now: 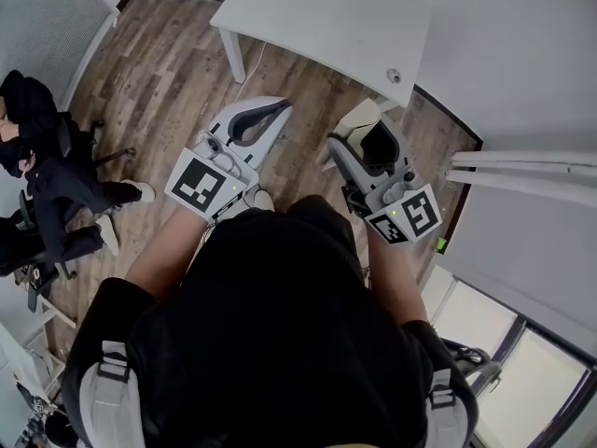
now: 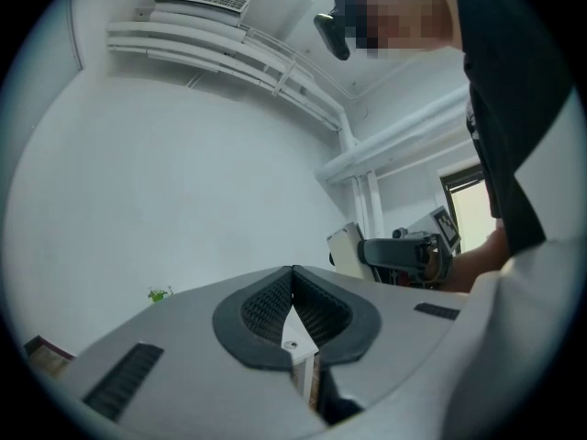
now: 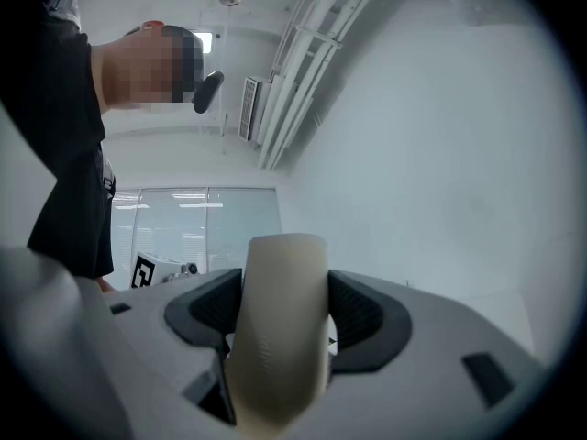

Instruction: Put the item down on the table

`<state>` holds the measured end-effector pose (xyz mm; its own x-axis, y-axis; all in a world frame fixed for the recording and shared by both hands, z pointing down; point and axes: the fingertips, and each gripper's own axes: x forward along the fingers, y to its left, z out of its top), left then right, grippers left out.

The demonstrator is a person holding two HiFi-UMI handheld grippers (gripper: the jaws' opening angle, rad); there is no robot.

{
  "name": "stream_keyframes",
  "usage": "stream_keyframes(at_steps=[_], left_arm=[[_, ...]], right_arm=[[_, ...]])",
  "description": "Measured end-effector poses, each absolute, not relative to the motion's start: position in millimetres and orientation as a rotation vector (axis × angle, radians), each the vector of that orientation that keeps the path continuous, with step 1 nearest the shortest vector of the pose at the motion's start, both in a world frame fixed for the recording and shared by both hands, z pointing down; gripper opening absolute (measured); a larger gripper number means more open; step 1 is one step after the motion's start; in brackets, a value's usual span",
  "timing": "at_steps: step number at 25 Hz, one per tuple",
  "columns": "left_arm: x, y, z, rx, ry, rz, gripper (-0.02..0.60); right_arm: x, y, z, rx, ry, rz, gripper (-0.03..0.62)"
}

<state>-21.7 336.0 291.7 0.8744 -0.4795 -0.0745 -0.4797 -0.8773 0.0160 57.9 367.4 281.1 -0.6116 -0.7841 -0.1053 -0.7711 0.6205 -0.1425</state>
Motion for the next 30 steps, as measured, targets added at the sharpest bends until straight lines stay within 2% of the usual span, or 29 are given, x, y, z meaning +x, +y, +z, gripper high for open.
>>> stream_keyframes(at_steps=[17, 30], left_arm=[[6, 235, 298, -2.999, 0.913, 0.065, -0.006], [81, 125, 292, -2.985, 0.941, 0.006, -0.006]], right_arm=[[85, 251, 296, -1.175, 2.763, -0.120, 0.296], [155, 130, 299, -1.137, 2.781, -0.139, 0.296]])
